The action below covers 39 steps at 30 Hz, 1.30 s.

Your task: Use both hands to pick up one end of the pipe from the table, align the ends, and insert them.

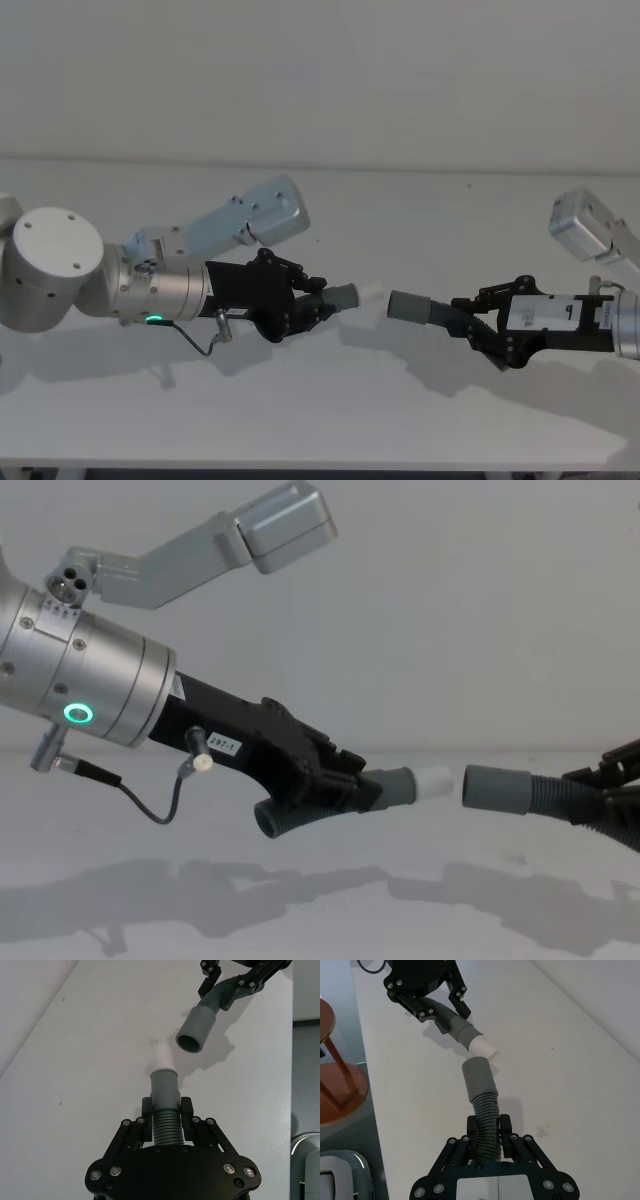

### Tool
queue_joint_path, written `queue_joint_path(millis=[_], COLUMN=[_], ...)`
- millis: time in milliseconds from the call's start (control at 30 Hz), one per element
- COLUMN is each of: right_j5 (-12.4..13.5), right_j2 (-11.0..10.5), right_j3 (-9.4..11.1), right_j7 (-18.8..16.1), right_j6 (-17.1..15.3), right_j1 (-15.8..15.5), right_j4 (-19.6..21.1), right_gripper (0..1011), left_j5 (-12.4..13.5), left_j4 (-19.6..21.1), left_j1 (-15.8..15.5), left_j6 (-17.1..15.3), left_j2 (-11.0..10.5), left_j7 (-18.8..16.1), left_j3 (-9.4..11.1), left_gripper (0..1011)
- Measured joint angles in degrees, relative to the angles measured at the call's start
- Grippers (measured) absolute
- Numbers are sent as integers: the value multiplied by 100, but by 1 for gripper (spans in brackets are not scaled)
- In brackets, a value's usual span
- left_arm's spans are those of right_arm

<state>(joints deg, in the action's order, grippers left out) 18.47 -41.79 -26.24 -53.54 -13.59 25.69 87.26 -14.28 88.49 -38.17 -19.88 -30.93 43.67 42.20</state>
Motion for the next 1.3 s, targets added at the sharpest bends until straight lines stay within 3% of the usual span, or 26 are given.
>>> queue_joint_path(millis=[1300], right_j5=[12], right_j2=[-31], right_j3=[-260], right_j7=[64], right_j6=[34], right_j1=[262], right_j4=[-224], right_gripper=[268], left_j5=[-129], left_j4=[13], left_j1=[-115], left_j6=[53], left_j2=[-131], left_j7=[-49], left_j3=[157], left_gripper=[323])
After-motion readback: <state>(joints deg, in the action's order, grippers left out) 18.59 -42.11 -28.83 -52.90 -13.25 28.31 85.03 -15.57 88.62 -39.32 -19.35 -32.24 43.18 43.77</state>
